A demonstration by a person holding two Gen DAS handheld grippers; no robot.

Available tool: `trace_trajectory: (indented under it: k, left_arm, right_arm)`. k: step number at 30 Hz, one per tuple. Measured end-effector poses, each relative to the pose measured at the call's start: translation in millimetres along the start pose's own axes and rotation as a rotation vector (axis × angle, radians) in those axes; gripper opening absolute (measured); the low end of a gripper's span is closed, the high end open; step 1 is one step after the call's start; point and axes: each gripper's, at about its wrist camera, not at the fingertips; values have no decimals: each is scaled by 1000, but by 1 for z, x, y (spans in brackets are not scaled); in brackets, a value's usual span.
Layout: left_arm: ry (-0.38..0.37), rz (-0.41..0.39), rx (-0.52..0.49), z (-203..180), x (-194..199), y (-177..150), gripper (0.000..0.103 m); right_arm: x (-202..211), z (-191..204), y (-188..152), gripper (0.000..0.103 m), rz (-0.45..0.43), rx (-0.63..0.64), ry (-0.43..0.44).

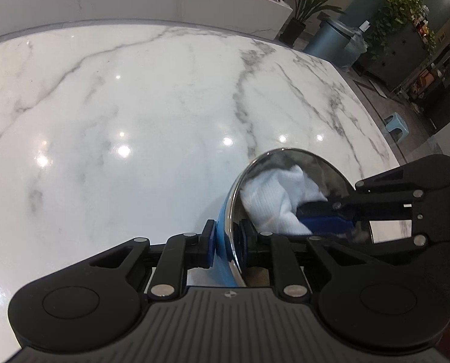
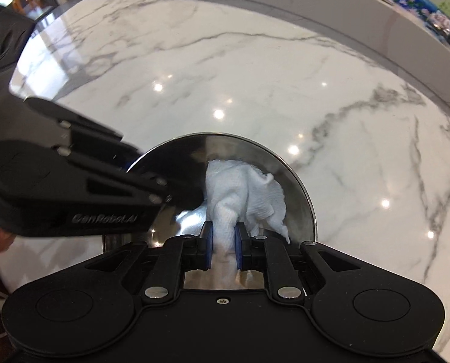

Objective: Clean bowl
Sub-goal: 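Wipe the bowl bottom with the towel in the right gripper while the left gripper holds the rim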

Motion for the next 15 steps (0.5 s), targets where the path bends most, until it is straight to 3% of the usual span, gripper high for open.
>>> trace_trajectory:
  k: [8,11,15]
  left_arm:
    - [19,-5,-38,-4,3,0,15]
    - [20,-3,-50,-7,3,-1,15]
    - [10,3,-55,-8,1,-3,15]
  right_arm:
    - [5,4,-3,12,33,95,-104]
    - [12,13,-6,12,-12,187,-219]
    - [9,15,-6,12,-35,225,-266]
Point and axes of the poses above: each gripper's, at about its wrist camera, not at the fingertips, and x roughly against the way its jaws point, z to its left, y to its top, and after that the axes turned 15 degrees about -z, right-handed
